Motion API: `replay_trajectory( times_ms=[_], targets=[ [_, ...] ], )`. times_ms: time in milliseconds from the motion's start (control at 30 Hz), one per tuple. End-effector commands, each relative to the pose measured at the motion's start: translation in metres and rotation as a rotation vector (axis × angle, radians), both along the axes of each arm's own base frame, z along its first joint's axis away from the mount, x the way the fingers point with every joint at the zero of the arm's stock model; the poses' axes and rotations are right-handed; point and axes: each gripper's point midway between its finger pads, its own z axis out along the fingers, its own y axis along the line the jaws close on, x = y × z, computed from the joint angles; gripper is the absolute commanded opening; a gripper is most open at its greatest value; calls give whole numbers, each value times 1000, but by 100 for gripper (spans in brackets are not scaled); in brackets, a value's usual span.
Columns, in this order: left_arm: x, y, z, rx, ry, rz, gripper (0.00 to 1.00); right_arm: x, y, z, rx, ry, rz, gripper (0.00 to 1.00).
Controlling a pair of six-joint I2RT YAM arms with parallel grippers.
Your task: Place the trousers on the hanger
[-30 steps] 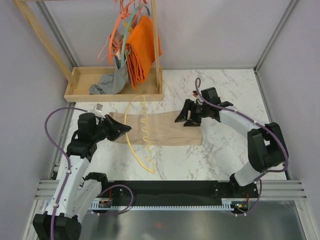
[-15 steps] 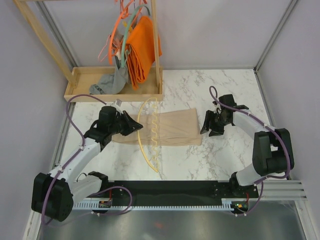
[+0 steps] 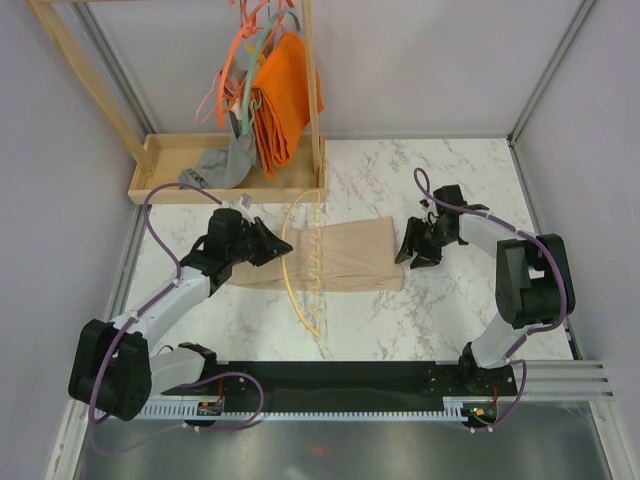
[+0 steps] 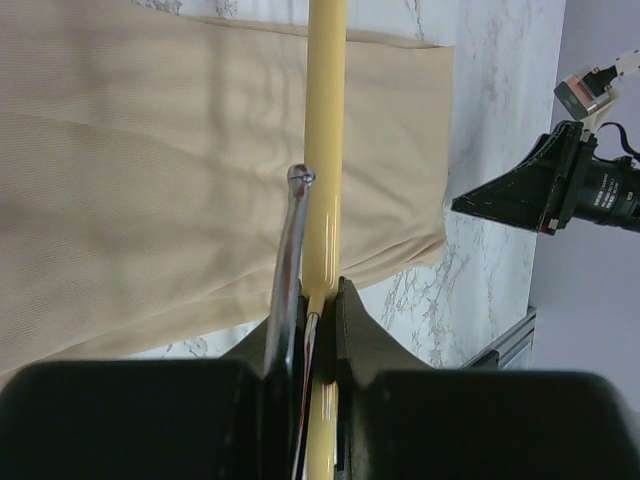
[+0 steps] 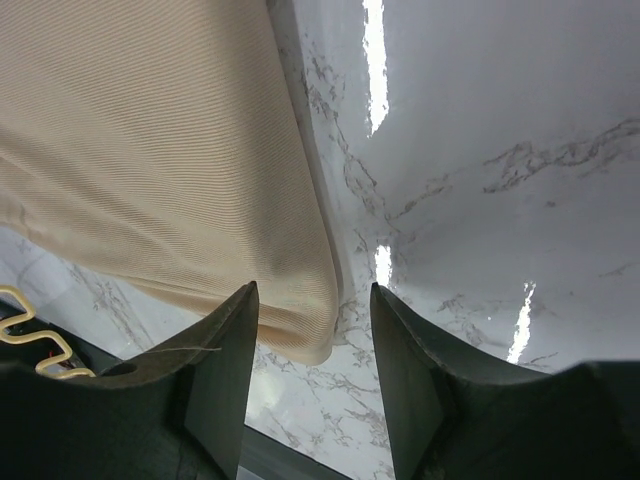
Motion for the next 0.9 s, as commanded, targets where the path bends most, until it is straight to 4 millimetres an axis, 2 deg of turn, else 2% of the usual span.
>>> replay_trajectory(
  times_ms=[0,167,267,400,533,733,833,867],
  targets=[
    [21,-6,27,-19,-137,9,2,11,1,5,19,-34,-8,56],
    [20,-6,18,-5,-119,24,2,6,-1,6,21,-28,-15,54],
    [20,-12,23,-17,-121,40,2,2,-4,6,9,-34,-16,53],
    [21,-36,30,-37,-126,11,2,-3,0,3,35,-15,-8,55],
    [23,-54,20,-24,-97,-10,2,-6,3,0,55,-3,-9,56],
    [28,-57,12,-2,-88,4,2,-10,12,-3,116,8,-14,56],
    [26,-55,2,13,-69,6,2,-9,15,-5,134,6,-12,52],
    [25,-54,-2,18,-61,6,2,-9,16,-4,143,6,-10,47]
  ],
)
